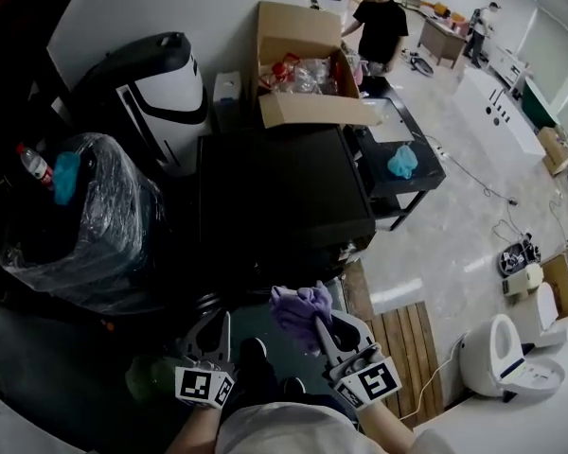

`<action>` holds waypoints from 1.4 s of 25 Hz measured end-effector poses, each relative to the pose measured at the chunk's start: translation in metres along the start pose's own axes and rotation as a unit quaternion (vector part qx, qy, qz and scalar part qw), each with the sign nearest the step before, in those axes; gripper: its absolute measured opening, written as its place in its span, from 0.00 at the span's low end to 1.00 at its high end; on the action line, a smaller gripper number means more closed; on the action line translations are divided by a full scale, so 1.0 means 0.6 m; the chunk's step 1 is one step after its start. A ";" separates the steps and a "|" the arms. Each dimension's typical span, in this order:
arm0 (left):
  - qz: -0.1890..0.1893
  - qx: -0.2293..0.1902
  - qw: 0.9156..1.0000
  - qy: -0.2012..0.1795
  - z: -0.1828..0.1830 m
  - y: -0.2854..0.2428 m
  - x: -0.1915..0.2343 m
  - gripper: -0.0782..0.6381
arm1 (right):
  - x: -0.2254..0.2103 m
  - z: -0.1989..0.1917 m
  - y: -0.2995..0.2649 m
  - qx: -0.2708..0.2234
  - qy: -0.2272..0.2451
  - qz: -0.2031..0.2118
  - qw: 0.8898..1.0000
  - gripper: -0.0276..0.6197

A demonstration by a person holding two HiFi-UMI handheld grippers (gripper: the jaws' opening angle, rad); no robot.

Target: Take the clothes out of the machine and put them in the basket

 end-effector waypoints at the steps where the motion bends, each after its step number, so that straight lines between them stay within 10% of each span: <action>1: 0.000 0.001 1.000 -0.001 0.007 0.006 -0.007 0.14 | 0.002 0.008 0.007 -0.001 -0.001 -0.001 1.000 0.09; 21: 0.112 -0.025 0.993 -0.015 0.073 0.206 -0.032 0.14 | 0.108 0.065 0.051 -0.004 -0.003 0.096 0.995 0.09; 35: 0.280 -0.038 0.959 -0.014 0.059 0.488 0.108 0.14 | 0.372 0.024 -0.069 0.016 -0.009 0.261 0.965 0.09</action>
Point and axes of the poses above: the fingertips, and each gripper's own axes: y backward along the fingers, x to its left, z out of its top, the point moved 4 cm from there along y, backward along the fingers, and after that the axes turned 4 degrees about -x, right-handed, at the moved point
